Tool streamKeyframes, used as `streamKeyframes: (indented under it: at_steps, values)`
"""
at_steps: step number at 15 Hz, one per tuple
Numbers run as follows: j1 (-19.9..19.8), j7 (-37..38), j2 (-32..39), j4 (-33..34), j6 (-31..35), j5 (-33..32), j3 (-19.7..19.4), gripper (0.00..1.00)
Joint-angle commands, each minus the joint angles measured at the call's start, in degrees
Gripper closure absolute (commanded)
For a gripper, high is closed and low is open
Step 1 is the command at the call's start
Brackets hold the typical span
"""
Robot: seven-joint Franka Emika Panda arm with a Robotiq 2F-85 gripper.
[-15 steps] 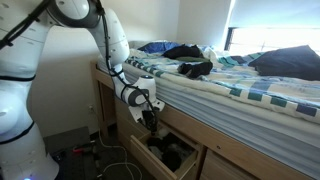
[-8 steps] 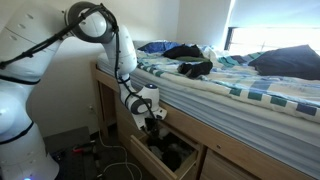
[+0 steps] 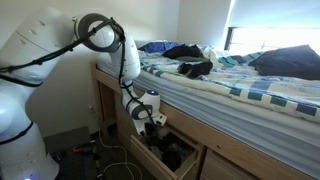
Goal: Take the socks out of the open drawer and put them on the bed
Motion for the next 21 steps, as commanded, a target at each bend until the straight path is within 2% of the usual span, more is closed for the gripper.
streamKeyframes:
  at_steps: [1,8,17,21]
  values:
    - [-1.19,-3.04,2.78,3.13,-0.90,1.84,1.50,0.00]
    - [-1.92,-2.85,6.65,5.34,-0.56,2.21,2.08,0.00]
    - [-0.77,-1.63,8.08,5.91,-0.96,2.05,-0.72,0.00]
    - [-1.36,-1.98,9.68,7.53,-1.81,2.15,-0.46,0.00]
